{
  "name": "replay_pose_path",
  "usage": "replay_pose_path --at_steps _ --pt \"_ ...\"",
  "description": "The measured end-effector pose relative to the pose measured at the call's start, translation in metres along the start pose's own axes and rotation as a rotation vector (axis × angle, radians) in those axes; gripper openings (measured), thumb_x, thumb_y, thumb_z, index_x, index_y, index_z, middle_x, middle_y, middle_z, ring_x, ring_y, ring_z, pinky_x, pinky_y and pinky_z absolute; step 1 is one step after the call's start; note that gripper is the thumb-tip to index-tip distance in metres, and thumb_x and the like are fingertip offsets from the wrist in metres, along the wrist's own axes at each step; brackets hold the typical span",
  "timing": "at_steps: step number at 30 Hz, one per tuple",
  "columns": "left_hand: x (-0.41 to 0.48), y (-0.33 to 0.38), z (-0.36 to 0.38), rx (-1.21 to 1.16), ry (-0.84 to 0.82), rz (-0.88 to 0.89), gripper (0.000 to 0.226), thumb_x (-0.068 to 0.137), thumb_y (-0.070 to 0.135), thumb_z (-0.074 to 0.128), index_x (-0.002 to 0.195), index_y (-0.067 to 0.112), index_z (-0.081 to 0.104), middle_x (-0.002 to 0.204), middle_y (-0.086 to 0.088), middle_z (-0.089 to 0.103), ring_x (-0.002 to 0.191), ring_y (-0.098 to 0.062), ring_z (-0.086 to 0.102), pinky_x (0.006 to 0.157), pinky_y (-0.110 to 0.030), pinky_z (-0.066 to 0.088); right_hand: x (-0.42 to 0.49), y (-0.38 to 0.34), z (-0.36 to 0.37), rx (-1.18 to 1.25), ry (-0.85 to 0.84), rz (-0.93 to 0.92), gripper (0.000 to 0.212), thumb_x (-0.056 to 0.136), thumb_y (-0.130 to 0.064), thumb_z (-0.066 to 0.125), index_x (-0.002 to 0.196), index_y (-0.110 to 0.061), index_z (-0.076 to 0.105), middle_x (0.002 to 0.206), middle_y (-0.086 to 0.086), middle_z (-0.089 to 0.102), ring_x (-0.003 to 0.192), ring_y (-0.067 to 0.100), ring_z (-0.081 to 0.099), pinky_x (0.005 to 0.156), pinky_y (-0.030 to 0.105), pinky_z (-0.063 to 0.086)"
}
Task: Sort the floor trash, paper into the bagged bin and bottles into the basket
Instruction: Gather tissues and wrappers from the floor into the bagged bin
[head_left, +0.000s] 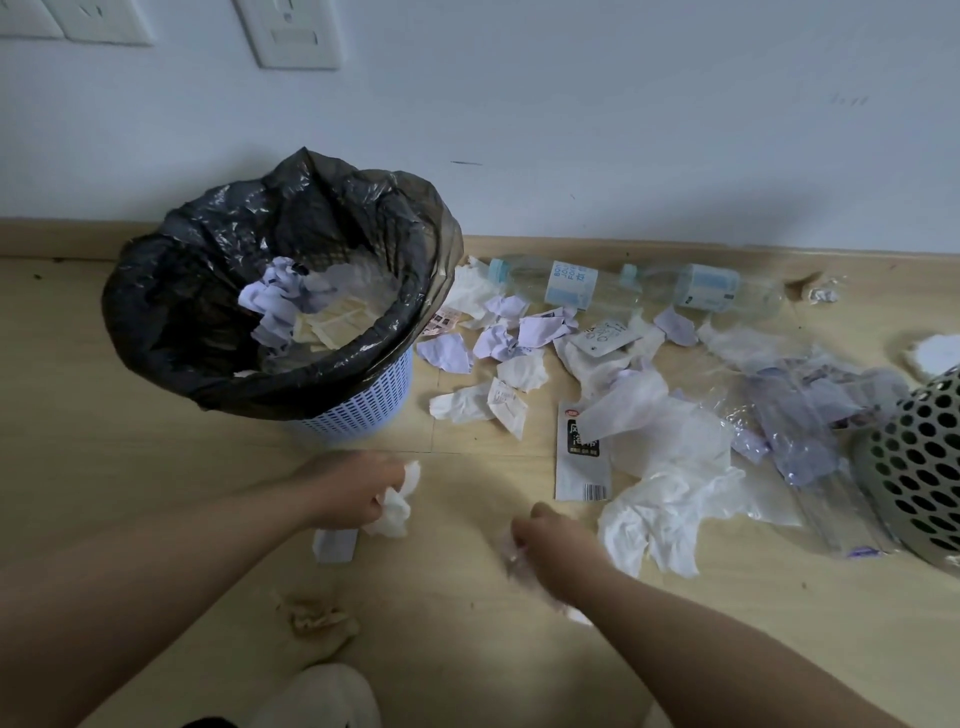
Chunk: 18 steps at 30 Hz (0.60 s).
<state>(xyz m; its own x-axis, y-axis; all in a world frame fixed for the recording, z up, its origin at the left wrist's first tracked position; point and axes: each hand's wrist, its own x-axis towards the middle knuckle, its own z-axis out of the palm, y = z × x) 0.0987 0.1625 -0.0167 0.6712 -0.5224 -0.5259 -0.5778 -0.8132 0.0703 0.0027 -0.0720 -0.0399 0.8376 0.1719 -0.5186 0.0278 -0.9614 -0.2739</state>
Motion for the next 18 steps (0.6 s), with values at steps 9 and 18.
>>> replay_pose_path --at_steps 9,18 --pt "-0.04 -0.022 0.046 -0.176 -0.26 -0.142 0.052 0.08 0.058 0.049 0.12 0.026 0.046 0.13 0.002 0.042 0.115 -0.02 0.045 0.09 -0.032 0.043 0.004 0.017 -0.003 0.214 0.105 0.178 0.021 0.092 -0.011 0.04 0.104 -0.014 0.057 0.108 0.005 0.054 0.094 0.023 0.056 0.08 0.033 0.049" --pt "-0.022 0.009 0.04 -0.451 -0.208 -0.135 0.027 0.079 0.029 0.057 0.106 0.026 0.058 0.104 0.004 0.06 0.092 -0.017 0.058 0.068 -0.026 0.042 0.004 -0.022 0.012 0.235 -0.045 0.01 0.026 0.09 -0.013 0.043 0.109 -0.018 0.06 0.116 0.006 0.056 0.104 0.024 0.055 0.082 0.029 0.043"
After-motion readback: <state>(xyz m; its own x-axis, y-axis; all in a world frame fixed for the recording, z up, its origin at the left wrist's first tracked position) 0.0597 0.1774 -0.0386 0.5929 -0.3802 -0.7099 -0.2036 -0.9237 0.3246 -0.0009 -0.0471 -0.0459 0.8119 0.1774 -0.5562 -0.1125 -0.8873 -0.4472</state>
